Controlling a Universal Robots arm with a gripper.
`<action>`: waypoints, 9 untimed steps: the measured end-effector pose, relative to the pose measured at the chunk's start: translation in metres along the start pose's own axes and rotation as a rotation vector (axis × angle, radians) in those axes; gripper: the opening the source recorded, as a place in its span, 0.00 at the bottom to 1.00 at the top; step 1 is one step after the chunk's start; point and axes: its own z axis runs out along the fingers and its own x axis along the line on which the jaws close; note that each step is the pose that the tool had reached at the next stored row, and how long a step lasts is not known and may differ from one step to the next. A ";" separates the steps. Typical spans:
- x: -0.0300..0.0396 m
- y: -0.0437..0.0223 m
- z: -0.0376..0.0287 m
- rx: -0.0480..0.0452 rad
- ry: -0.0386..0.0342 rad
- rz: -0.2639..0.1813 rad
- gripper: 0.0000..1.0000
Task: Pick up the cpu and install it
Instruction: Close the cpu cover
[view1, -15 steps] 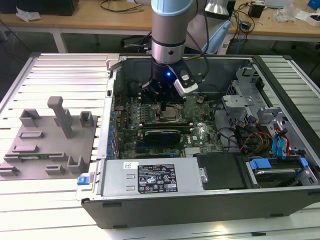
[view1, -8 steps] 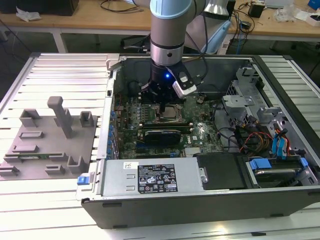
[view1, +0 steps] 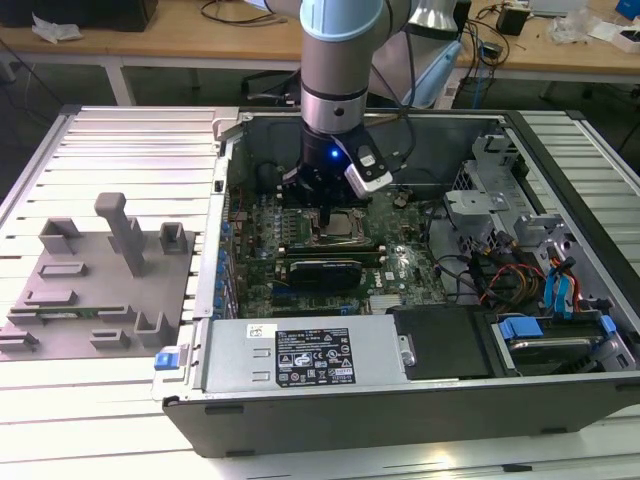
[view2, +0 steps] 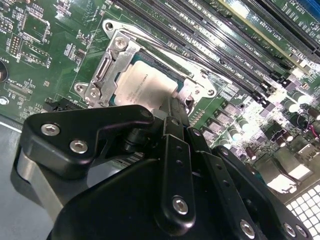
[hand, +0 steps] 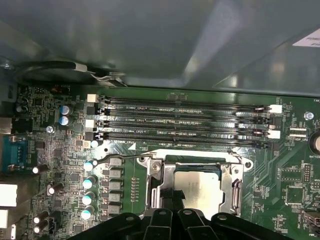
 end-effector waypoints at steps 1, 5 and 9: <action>0.0000 0.0000 0.0004 -0.0001 0.0000 0.000 0.11; 0.0001 0.0001 0.0013 -0.0002 -0.0001 0.000 0.11; 0.0002 0.0001 0.0020 -0.0001 -0.0001 0.000 0.11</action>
